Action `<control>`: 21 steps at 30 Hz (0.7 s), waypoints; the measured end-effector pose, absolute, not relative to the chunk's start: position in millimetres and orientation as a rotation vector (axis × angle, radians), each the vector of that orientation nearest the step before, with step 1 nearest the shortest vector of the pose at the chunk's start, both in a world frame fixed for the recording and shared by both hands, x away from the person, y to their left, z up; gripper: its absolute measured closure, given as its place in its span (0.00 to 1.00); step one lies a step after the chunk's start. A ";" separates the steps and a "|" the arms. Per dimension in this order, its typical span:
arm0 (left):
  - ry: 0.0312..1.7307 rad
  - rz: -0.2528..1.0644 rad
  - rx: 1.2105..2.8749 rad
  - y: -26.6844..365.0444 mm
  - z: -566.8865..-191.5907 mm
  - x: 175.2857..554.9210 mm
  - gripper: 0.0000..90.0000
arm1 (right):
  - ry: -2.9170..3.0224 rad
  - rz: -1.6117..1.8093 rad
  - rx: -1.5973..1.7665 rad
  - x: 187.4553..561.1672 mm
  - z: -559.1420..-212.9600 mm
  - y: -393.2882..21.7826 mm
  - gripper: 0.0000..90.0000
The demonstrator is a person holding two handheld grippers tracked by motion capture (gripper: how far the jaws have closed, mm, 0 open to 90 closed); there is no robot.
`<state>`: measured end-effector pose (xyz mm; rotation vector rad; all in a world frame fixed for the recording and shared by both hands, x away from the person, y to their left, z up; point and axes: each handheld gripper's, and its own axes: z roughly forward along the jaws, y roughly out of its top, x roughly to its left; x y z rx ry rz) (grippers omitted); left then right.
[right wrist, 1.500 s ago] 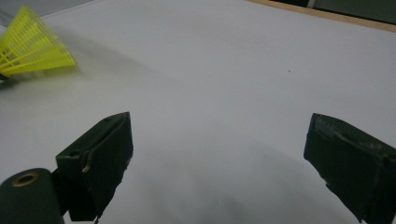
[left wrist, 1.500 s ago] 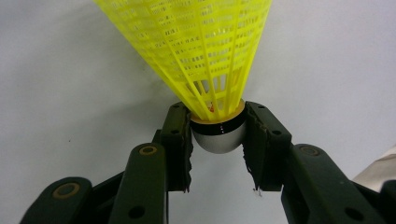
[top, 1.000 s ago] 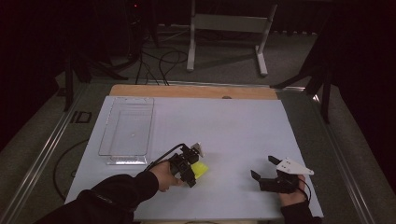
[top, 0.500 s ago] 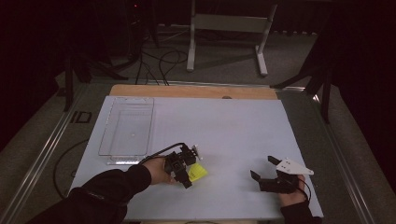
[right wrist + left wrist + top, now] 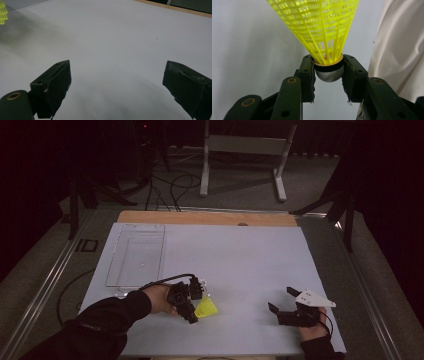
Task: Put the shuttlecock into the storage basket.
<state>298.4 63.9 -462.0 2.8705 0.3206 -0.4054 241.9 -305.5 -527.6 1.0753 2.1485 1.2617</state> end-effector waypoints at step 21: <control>0.341 -0.306 2.819 98.5 -427.5 314.7 0.72 | 2.143 1.265 1.071 241.4 -526.7 -305.2 0.11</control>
